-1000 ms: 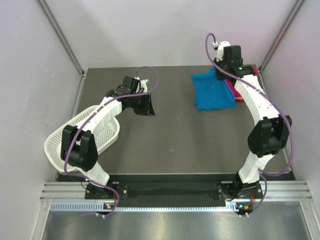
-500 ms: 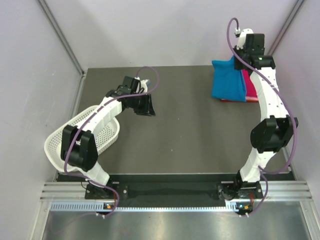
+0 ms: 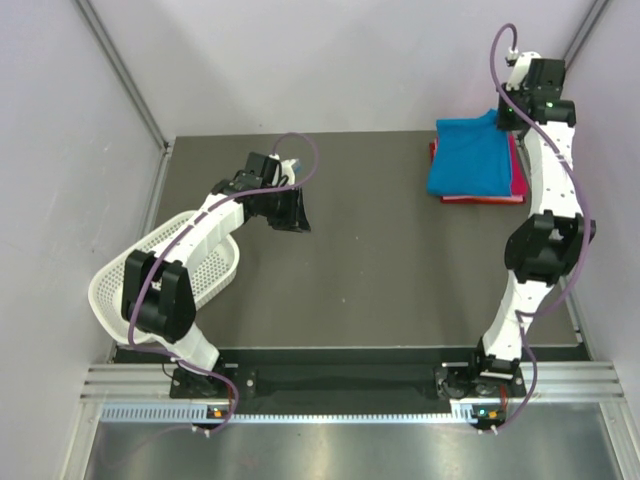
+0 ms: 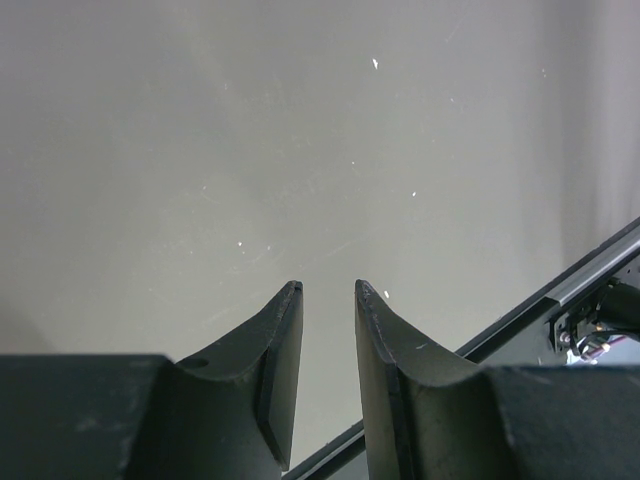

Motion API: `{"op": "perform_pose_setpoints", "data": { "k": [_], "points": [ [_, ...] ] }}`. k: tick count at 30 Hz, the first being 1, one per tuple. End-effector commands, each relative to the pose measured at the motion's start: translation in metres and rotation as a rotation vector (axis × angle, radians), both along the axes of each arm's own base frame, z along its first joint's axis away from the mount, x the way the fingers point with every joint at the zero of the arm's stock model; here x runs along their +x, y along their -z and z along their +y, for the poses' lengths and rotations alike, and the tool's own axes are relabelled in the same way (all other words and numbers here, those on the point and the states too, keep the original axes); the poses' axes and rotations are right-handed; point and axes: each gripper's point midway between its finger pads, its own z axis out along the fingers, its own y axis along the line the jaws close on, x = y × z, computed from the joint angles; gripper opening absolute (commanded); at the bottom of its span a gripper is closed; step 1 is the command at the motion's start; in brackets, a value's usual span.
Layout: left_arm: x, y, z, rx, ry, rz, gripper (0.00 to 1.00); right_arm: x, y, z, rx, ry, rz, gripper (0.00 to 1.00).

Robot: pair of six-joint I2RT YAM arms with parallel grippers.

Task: Fold and stack the t-shirts
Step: Neatly place the folded tshirt to the corner

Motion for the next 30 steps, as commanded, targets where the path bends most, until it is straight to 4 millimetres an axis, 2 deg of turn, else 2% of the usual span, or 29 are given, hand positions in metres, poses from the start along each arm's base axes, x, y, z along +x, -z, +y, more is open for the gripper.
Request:
{"op": "perform_pose_setpoints", "data": {
  "k": [1, 2, 3, 4, 5, 7, 8, 14, 17, 18, 22, 26, 30],
  "points": [
    [0.007, -0.015, 0.001, -0.002, 0.009, -0.067, 0.33, 0.026, -0.025, -0.018, 0.004, -0.018, -0.108, 0.0],
    [0.007, -0.013, 0.001, 0.001, 0.008, -0.062, 0.33, 0.037, -0.01, -0.022, 0.007, -0.02, -0.095, 0.0],
    [0.007, -0.011, 0.002, 0.004, 0.009, -0.056, 0.33, 0.042, -0.007, -0.029, 0.001, -0.02, -0.101, 0.0],
    [0.008, -0.01, 0.001, 0.006, 0.009, -0.051, 0.33, 0.052, -0.015, -0.034, -0.006, -0.02, -0.147, 0.0],
    [0.008, -0.009, 0.001, 0.005, 0.009, -0.047, 0.33, 0.061, -0.002, -0.043, -0.006, -0.011, -0.142, 0.0],
    [0.007, -0.007, 0.001, 0.008, 0.008, -0.045, 0.33, 0.074, -0.002, -0.052, -0.023, -0.004, -0.187, 0.0],
    [0.008, -0.007, 0.002, 0.012, 0.006, -0.045, 0.33, 0.08, 0.007, -0.059, -0.036, 0.009, -0.186, 0.0],
    [0.009, 0.0, 0.001, 0.016, 0.007, -0.025, 0.33, 0.105, 0.023, -0.088, -0.06, 0.045, -0.248, 0.0],
    [0.009, 0.0, 0.001, 0.014, 0.007, -0.027, 0.33, 0.113, 0.029, -0.096, -0.041, 0.049, -0.269, 0.0],
    [0.009, -0.001, 0.001, 0.013, 0.008, -0.032, 0.33, 0.116, 0.026, -0.097, -0.035, 0.047, -0.291, 0.0],
    [0.009, 0.004, 0.001, 0.022, 0.007, -0.021, 0.33, 0.126, 0.031, -0.096, -0.028, 0.027, -0.317, 0.0],
    [0.01, 0.004, 0.0, 0.016, 0.009, -0.018, 0.33, 0.135, 0.048, -0.093, -0.008, 0.004, -0.316, 0.0],
    [0.011, 0.006, 0.003, 0.032, 0.002, -0.019, 0.33, 0.142, 0.054, -0.097, -0.015, 0.019, -0.329, 0.01]
  ]
}}
